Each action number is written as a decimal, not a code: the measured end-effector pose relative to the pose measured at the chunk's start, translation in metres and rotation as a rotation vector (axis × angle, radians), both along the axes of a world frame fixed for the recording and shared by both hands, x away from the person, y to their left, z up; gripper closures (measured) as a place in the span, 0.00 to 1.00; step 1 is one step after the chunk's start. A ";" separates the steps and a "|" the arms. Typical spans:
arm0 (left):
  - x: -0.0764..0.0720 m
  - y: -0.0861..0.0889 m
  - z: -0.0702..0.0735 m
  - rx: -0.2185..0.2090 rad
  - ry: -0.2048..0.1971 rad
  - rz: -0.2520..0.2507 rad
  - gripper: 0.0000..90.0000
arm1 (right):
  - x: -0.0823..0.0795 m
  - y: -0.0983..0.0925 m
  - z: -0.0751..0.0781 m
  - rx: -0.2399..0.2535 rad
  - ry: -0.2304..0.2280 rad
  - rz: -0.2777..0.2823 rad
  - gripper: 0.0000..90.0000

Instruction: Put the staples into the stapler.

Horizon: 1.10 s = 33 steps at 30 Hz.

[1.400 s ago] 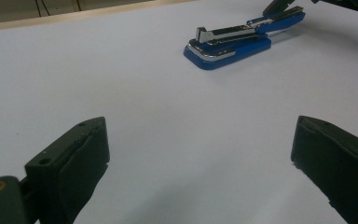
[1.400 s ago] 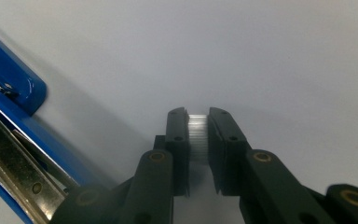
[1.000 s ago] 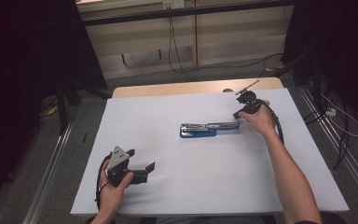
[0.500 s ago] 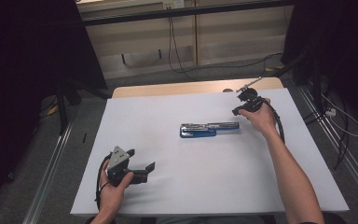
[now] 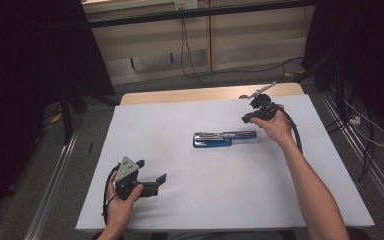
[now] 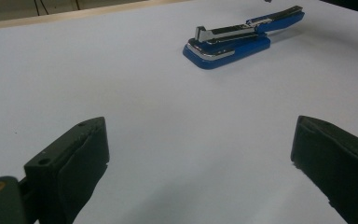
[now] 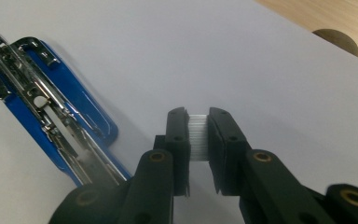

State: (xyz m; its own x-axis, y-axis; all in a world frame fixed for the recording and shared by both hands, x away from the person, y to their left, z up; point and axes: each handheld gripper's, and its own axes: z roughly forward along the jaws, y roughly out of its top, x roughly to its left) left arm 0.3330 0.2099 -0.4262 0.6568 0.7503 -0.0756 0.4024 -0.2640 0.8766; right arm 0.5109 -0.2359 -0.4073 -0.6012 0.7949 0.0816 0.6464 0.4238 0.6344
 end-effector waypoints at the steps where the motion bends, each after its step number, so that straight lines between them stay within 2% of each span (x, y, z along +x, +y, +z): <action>1: 0.000 0.000 0.000 -0.003 0.000 0.001 0.05 | 0.000 0.001 0.000 0.003 -0.004 0.007 0.88; 7: 0.000 -0.001 0.000 0.003 0.000 0.001 0.05 | -0.003 0.012 0.004 0.006 -0.050 0.042 0.88; 14: 0.000 0.000 0.000 0.006 -0.001 -0.002 0.05 | -0.005 0.023 0.004 0.022 -0.043 0.091 0.88; 17: 0.000 0.000 -0.001 0.001 0.000 -0.001 0.05 | -0.007 0.028 0.005 0.026 -0.063 0.110 0.88; 26: 0.000 0.000 0.000 0.004 -0.003 -0.003 0.05 | -0.010 0.040 0.013 0.050 -0.081 0.157 0.88; 33: 0.000 0.000 0.000 0.003 -0.001 -0.003 0.05 | -0.011 0.051 0.013 0.073 -0.067 0.189 0.88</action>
State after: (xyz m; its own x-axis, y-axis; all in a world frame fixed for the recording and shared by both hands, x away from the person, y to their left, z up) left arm 0.3329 0.2099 -0.4263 0.6594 0.7483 -0.0723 0.4003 -0.2680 0.8763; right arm 0.4997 -0.1853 -0.3941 -0.7454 0.6606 0.0897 0.5148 0.4849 0.7071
